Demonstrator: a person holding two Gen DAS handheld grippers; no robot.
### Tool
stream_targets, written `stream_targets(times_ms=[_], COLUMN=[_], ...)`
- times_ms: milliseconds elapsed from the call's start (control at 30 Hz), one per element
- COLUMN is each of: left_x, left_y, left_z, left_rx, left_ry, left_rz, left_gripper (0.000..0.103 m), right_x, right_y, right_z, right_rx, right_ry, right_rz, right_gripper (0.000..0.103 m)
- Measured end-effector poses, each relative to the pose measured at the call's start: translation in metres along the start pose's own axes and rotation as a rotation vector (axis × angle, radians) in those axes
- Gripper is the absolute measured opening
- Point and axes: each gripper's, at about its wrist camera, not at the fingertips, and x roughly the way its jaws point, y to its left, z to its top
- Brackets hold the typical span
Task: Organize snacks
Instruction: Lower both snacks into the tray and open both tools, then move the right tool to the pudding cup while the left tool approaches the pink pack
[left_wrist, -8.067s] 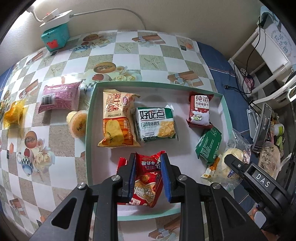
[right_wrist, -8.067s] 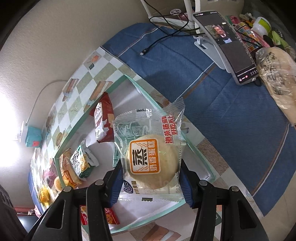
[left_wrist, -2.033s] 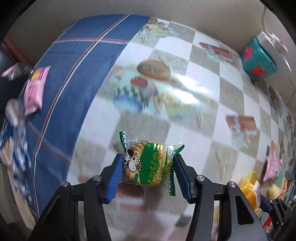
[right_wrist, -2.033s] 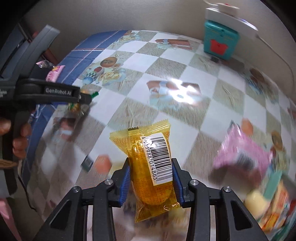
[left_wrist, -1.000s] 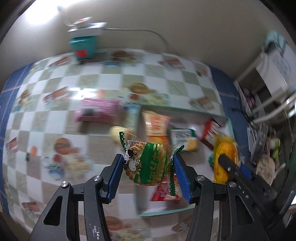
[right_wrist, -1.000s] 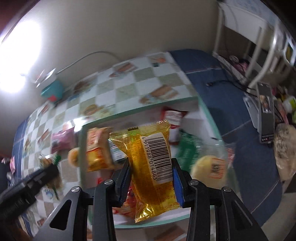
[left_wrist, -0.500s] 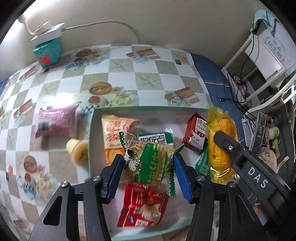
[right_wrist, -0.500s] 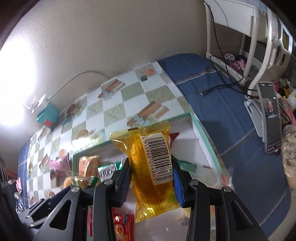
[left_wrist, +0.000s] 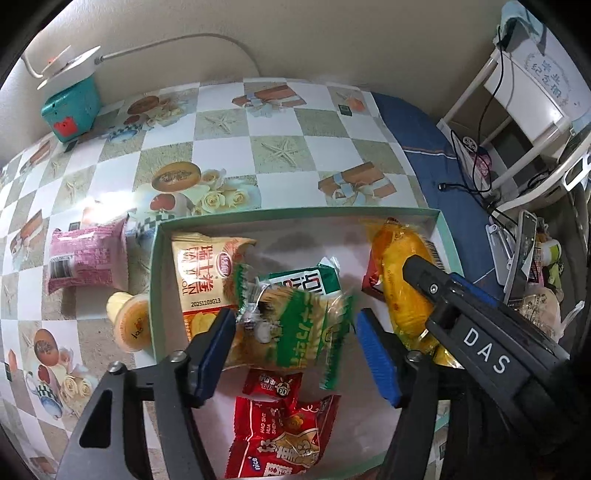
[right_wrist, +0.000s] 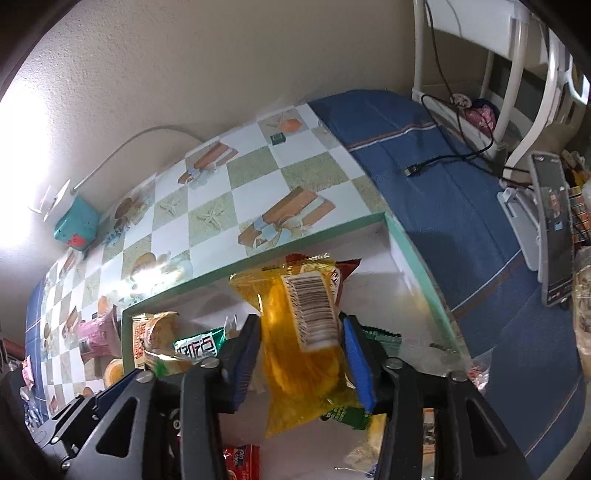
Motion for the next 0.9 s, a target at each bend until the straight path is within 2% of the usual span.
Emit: stream_targets(times_ms=[33, 167, 233, 300, 400, 467, 533, 600, 700, 900], left_x=[-0.003, -0.020, -0.029, -0.036, -0.044, -0.049, -0.057, -0.063, -0.072, -0.075], left_y=[0.000, 0.004, 0.008, 0.019, 0.042, 0.061, 0.082, 0.100, 0.130, 0.195], left_z=[0.000, 0.002, 0.003, 0.003, 0.002, 0.000, -0.002, -0.004, -0.007, -0.019], left_rx=[0.002, 0.001, -0.008, -0.029, -0.080, -0.120, -0.160, -0.197, -0.257, -0.427], left_ry=[-0.004, -0.027, -0.040, -0.045, -0.047, -0.050, -0.061, -0.074, -0.092, -0.105], left_rz=[0.002, 0.029, 0.041, 0.060, 0.110, 0.150, 0.174, 0.195, 0.214, 0.193], left_gripper=[0.072, 0.074, 0.083, 0.086, 0.086, 0.086, 0.087, 0.095, 0.095, 0.095], right_x=[-0.003, -0.019, -0.028, -0.037, -0.049, -0.055, -0.059, -0.063, -0.063, -0.046], right_y=[0.000, 0.004, 0.008, 0.011, 0.017, 0.022, 0.028, 0.036, 0.051, 0.093], right_z=[0.001, 0.004, 0.005, 0.005, 0.003, 0.000, -0.003, -0.006, -0.013, -0.026], right_rx=[0.000, -0.011, -0.024, -0.030, -0.040, -0.047, -0.048, -0.052, -0.070, -0.132], right_ry=[-0.005, -0.032, -0.045, -0.057, -0.062, -0.066, -0.071, -0.074, -0.067, -0.027], right_rz=[-0.004, -0.013, -0.021, -0.029, -0.041, -0.042, -0.035, -0.024, -0.014, 0.010], right_gripper=[0.061, 0.063, 0.070, 0.078, 0.080, 0.086, 0.098, 0.099, 0.103, 0.103])
